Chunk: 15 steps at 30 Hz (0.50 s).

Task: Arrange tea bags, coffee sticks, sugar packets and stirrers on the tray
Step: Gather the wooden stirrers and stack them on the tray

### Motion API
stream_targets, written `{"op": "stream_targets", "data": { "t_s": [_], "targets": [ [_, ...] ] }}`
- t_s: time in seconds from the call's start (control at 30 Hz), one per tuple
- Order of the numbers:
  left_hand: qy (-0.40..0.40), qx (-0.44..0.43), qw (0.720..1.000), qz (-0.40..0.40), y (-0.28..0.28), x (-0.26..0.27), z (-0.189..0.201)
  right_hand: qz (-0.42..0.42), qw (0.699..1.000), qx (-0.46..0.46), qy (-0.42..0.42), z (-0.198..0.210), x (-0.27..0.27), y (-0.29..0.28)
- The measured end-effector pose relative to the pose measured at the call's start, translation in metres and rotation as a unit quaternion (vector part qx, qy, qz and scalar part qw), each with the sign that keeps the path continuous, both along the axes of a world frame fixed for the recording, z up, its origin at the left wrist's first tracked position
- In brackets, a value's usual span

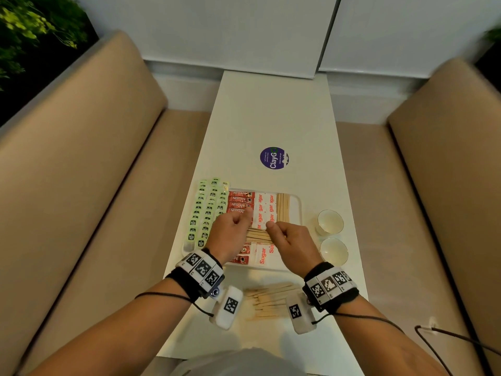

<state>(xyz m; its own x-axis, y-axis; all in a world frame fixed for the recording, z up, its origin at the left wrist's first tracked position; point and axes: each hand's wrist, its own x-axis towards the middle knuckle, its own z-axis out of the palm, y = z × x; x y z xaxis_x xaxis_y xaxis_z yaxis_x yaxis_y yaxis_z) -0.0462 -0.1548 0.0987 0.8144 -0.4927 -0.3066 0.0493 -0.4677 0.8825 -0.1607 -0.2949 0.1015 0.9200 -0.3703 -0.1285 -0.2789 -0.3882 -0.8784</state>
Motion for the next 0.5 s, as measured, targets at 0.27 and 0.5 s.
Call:
{"op": "stream_targets", "data": {
  "t_s": [0.27, 0.5],
  "targets": [
    [-0.056, 0.021, 0.998, 0.005, 0.002, 0.01, 0.001, 0.106, 0.993, -0.039, 0.03, -0.007, -0.006, 0.004],
    [-0.068, 0.03, 0.996, -0.041, 0.005, 0.015, -0.003, 0.168, 0.976, -0.095, 0.097, -0.002, 0.002, 0.016]
  ]
}}
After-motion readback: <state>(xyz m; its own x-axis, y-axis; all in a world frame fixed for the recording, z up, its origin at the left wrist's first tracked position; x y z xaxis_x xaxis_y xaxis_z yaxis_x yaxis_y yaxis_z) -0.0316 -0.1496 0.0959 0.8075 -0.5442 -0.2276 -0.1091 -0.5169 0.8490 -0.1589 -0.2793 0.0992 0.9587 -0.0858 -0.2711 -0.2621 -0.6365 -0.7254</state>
